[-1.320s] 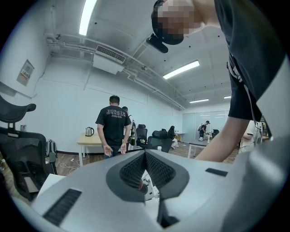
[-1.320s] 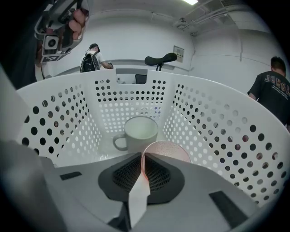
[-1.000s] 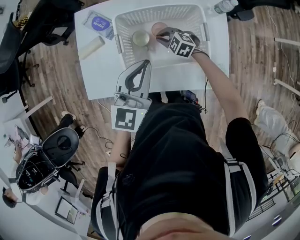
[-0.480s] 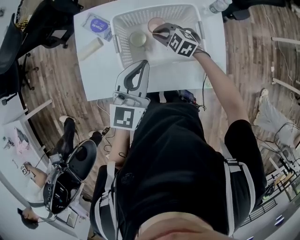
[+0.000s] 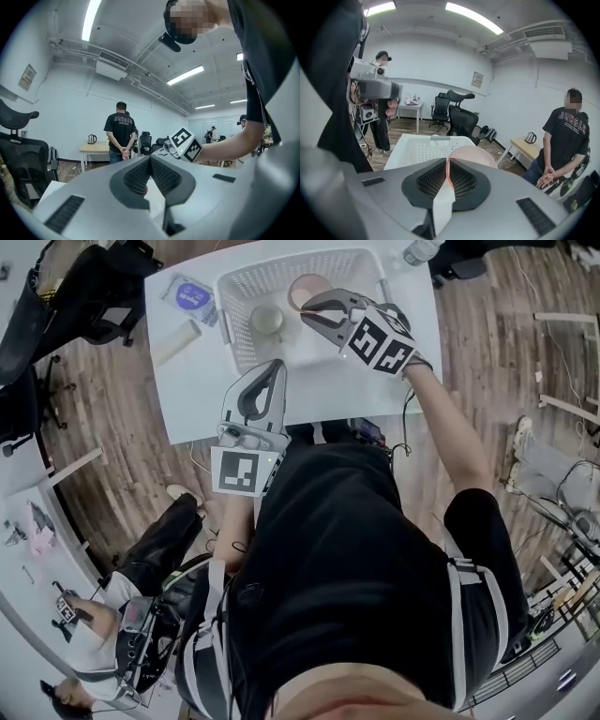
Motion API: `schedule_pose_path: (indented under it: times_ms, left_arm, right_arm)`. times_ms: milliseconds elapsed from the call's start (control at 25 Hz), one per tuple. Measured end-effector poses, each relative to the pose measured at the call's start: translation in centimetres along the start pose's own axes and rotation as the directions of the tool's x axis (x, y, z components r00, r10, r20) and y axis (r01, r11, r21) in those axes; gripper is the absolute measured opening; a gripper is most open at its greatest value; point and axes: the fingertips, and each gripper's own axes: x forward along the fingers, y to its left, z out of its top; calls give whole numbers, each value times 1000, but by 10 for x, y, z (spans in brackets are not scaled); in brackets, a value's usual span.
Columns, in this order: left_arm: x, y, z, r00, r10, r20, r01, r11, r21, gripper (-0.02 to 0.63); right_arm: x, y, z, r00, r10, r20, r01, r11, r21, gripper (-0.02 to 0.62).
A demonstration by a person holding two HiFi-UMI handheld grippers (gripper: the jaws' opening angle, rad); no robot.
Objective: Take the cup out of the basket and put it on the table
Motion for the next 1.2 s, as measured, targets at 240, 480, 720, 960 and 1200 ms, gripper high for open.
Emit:
schedule_pose_path:
  times_ms: [240,480,720,960,1200]
  left_arm:
    - [-6,-7,4,1000,9,-6,-9,1000,3,18]
    - [-12,-16,5,1000,-8,-4,8,1000,24,18]
    - [-10,-25,12,999,-31,37,29,999,38,18]
    - [-8,-30,5,999,-43,21,42,999,34,18]
    - [-2,-38,2,999,-44,-2,44,998,40,18]
  right_arm:
    - [-43,16,33,995,-55,87,53,998,22,37]
    - [-77,33,54,983,-101,153,89,993,78,37]
    - [-104,53,59,972,-150,180,129,984,121,37]
    - [-111,70,49,965,-177,193,137,969,204,37]
    - [-114,78,40,955,-200,217,139,953,269,37]
